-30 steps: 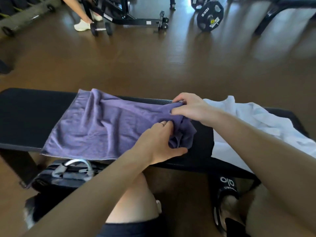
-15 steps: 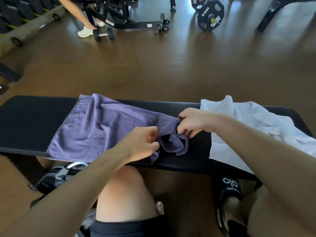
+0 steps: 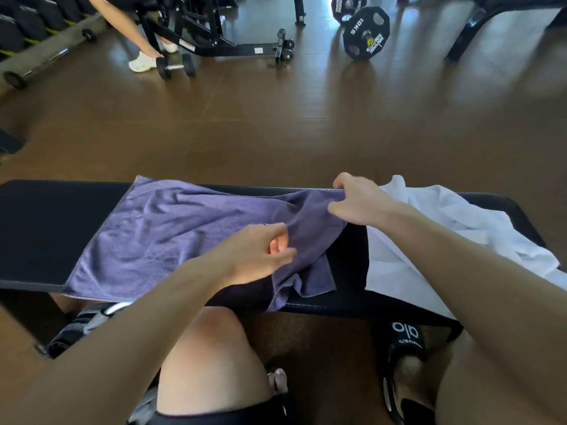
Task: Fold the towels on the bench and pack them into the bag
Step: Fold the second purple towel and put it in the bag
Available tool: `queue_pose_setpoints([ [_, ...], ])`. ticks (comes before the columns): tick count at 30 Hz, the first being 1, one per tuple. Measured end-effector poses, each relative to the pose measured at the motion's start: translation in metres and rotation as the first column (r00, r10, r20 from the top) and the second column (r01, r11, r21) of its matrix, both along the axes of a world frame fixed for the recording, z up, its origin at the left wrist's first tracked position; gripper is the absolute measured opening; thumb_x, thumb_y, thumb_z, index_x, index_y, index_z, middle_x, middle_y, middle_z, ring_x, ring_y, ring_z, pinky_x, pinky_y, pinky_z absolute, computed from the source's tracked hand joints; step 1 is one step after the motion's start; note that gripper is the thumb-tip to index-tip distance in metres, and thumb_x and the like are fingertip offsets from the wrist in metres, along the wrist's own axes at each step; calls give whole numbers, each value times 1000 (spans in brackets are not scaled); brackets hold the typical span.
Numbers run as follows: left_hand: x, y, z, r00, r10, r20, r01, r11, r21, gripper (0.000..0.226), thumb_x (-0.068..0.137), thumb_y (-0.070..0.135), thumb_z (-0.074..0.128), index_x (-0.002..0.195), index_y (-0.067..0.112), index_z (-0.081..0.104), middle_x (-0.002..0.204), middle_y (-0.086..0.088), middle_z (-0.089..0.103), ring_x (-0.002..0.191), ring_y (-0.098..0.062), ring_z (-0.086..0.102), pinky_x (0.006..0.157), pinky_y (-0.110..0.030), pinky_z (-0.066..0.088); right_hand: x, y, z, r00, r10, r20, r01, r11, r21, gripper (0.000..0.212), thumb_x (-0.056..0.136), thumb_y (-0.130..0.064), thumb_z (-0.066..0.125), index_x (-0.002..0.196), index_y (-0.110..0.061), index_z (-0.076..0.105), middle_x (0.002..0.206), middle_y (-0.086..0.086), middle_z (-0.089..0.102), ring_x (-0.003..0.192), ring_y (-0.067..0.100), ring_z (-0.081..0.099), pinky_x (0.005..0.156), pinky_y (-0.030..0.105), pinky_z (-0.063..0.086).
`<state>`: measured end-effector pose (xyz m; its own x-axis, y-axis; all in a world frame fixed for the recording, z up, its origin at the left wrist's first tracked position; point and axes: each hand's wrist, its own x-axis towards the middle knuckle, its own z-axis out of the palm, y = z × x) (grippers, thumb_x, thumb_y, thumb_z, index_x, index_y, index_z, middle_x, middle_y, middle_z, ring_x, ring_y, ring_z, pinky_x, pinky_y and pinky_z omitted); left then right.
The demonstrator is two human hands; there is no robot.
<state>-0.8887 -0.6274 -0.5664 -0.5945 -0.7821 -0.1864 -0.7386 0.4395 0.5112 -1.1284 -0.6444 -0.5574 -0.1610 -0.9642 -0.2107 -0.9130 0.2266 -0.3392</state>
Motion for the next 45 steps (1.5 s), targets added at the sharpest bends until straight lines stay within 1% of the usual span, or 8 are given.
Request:
queue_pose_setpoints([
  [5, -4, -22, -20, 990, 138, -3, -137, 979, -154, 24, 97, 36, 56, 118, 26, 51, 106, 5, 53, 87, -18, 58, 78, -37, 49, 0, -6, -11, 996, -37, 79, 34, 999, 39, 78, 87, -37, 64, 153, -22, 25, 141, 15, 46, 133, 35, 37, 98, 40, 40],
  [9, -9, -43, -26, 980, 197, 31, -183, 949, -256, 46, 101, 32, 49, 146, 22, 44, 139, -2, 46, 119, -26, 53, 96, -41, 45, -1, -3, -5, 994, 59, -91, -59, 998, 3, 47, 89, -20, 56, 135, -22, 45, 122, 4, 62, 118, 27, 45, 66, 31, 24],
  [12, -14, -66, -28, 970, 158, 182, -112, 964, -242, 53, 107, 32, 36, 159, 25, 28, 163, -1, 29, 146, -25, 29, 119, -39, 26, -1, -4, -1, 998, 28, -58, -32, 996, -80, 36, 86, -7, 50, 117, -24, 56, 110, -3, 62, 107, 25, 53, 67, 35, 16],
  [16, -16, -95, -29, 954, 183, 239, -136, 970, -199, 45, 107, 21, 29, 150, 25, 42, 148, -5, 49, 132, -30, 45, 108, -45, 39, -3, -15, -7, 981, 54, 186, -18, 981, -192, 30, 74, 2, 48, 92, -17, 65, 93, 1, 65, 94, 27, 60, 73, 34, 48],
  [27, -25, -123, 12, 871, 27, 490, -47, 999, 28, 9, 76, 27, 57, 77, 35, 61, 94, 6, 63, 84, -19, 61, 79, -38, 56, -10, -34, 4, 946, 1, 325, 82, 967, -242, 20, 80, -9, 56, 97, -17, 61, 98, -2, 62, 92, 20, 57, 66, 26, 43],
  [36, -22, -143, 12, 958, 249, 142, -227, 962, -153, 2, 93, 19, 44, 93, 20, 45, 80, -8, 58, 69, -29, 52, 65, -41, 44, -24, -34, 0, 947, -176, 269, 215, 969, -123, 24, 80, -23, 60, 104, -26, 61, 104, -8, 62, 97, 18, 58, 58, 21, 28],
  [41, -28, -141, -12, 944, 171, 282, -20, 883, -470, 32, 79, 5, 53, 106, 19, 42, 106, -5, 54, 101, -31, 47, 90, -39, 36, -30, -32, -8, 995, -96, 18, 98, 968, -233, 40, 85, -10, 58, 124, -19, 52, 114, 5, 60, 107, 31, 53, 82, 36, 36],
  [45, -36, -127, -23, 875, 354, 330, -150, 847, -509, 45, 82, 12, 61, 121, 18, 38, 122, -8, 37, 113, -31, 38, 104, -42, 31, -24, -28, 0, 994, -70, -85, 45, 962, -269, 35, 89, -11, 57, 123, -11, 50, 116, 13, 55, 110, 35, 50, 80, 38, 35],
])
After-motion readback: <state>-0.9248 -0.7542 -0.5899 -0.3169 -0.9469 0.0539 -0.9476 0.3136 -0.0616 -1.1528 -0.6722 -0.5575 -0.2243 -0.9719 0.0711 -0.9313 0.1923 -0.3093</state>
